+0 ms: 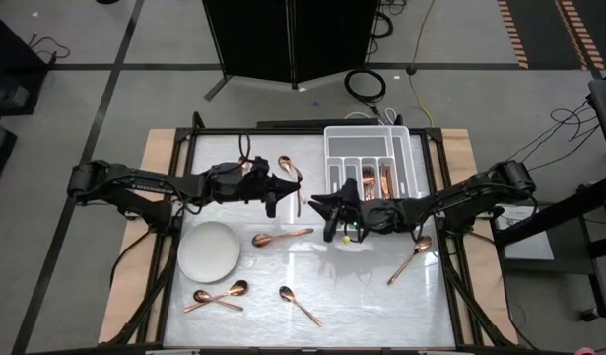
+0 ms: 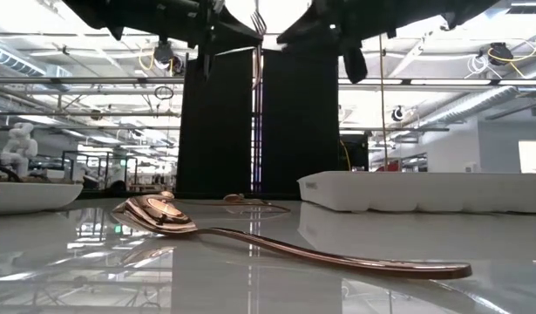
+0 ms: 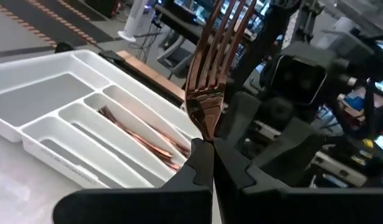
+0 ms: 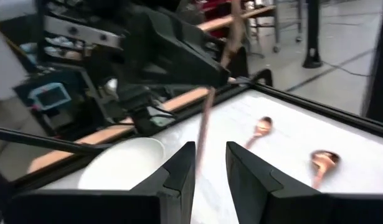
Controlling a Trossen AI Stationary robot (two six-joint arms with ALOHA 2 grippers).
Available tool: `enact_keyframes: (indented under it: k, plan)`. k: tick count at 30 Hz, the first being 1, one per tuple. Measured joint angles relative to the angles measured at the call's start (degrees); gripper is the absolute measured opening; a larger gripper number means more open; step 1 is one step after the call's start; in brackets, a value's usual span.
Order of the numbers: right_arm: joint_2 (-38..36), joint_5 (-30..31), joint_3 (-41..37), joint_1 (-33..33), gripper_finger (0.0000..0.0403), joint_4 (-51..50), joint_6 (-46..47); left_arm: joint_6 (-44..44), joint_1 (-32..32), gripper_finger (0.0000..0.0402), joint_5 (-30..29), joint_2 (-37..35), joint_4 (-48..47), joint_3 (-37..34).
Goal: Sort silverware
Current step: Put the bronze fork into the silverware tray
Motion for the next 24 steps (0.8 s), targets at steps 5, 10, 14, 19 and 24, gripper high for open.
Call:
enact_keyframes:
  k: [5,10,14,19,24]
  plan:
    - [0.0,2.71,-0.02,-0.63,0.008,-2.74,3.12,0.02,0.04,0.0,-1.69,0.0,-0.09,0.0]
    - [-0.02,3.76,-0.02,-1.03,0.008,-2.97,3.37,0.02,0.55,0.0,-1.81,0.0,0.4,0.0]
    - [-0.02,3.69,-0.02,-1.36,0.008,-2.99,2.92,0.04,1.42,0.0,-1.81,0.0,0.34,0.0]
    - [-0.02,3.52,-0.02,-1.38,0.008,-3.08,2.81,0.02,2.27,0.0,-0.63,0.0,0.54,0.0]
    - [1.45,3.2,3.09,-1.27,0.008,-7.77,2.76,0.0,2.29,0.0,-0.48,0.0,1.45,0.0]
